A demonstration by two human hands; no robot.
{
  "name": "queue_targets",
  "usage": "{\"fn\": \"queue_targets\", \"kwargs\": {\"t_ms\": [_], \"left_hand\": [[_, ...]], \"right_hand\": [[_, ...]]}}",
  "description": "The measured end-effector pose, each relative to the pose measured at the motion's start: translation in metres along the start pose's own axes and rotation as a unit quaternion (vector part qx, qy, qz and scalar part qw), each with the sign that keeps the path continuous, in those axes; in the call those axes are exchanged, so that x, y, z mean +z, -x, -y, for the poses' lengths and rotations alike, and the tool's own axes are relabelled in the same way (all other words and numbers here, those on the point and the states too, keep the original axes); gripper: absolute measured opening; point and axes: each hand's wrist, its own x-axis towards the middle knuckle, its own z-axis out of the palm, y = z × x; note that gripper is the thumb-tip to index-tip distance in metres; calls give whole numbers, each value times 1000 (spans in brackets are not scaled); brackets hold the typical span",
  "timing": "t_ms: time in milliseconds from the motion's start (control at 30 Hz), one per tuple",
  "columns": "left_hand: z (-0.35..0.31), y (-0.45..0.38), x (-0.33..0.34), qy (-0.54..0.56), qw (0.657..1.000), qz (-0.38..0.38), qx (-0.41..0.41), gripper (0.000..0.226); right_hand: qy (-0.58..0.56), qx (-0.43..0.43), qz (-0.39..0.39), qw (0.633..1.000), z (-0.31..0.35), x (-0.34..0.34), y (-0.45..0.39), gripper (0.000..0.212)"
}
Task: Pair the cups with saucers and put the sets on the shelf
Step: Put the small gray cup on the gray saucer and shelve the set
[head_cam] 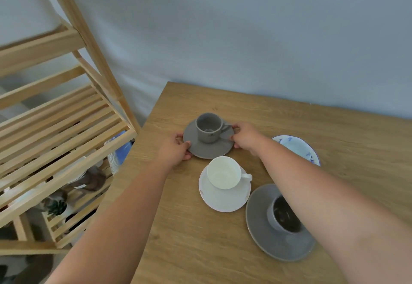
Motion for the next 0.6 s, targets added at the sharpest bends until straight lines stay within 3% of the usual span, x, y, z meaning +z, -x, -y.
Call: {"fn": "queue_targets", "kwargs": {"t_ms": [267, 600], "left_hand": [[-6, 27, -37, 108, 994, -25, 11, 32], [33, 84, -131, 167, 976, -138, 22, 33]], "right_hand": [[-49, -54, 16, 997, 31, 16, 19, 40], [-9, -130, 114, 985, 97, 97, 54, 34]]}}
